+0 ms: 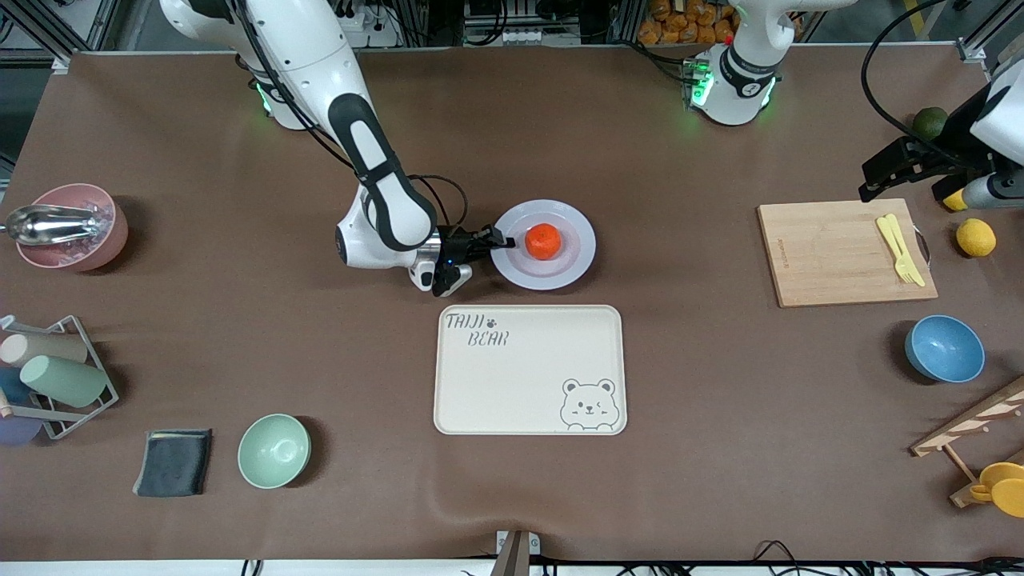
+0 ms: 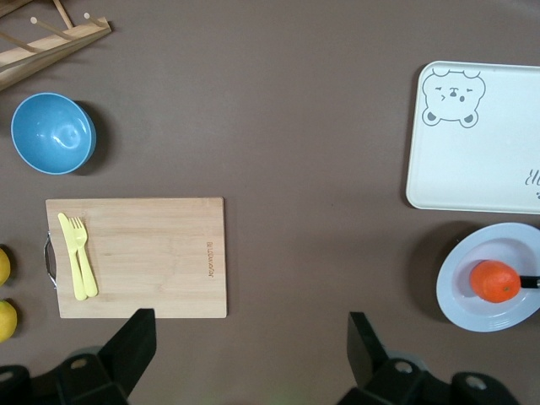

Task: Place orange and plate with both arms
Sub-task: 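Slide the plate with the right gripper onto the bear tray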

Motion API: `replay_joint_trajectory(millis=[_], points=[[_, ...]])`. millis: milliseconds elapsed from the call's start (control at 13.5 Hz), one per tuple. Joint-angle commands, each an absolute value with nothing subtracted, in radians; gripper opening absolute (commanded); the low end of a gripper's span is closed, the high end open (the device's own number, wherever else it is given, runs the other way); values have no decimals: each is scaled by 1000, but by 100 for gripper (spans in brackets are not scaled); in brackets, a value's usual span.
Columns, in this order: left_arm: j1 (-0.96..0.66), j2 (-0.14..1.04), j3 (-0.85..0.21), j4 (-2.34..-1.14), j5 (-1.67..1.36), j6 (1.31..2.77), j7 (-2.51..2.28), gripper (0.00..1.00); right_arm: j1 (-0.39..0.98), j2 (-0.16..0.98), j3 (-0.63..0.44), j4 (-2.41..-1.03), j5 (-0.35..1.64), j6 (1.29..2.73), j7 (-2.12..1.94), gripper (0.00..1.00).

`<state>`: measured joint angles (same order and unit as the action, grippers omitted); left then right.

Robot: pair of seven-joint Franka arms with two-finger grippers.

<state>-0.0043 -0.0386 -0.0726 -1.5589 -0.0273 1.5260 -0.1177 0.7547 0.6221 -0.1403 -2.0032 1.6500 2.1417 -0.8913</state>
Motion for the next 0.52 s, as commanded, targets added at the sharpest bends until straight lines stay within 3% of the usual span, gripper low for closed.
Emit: replay_joint_trajectory(millis=[0,444], points=[[-5,-49,-69,-1549,-38,1499,-106,100,692,594,-133,-1974,1675,2099,-885,0],[-3,-46,-69,-1549,-38,1486,-106,100,664,581,-141,-1869,1674,2112,-642,0]])
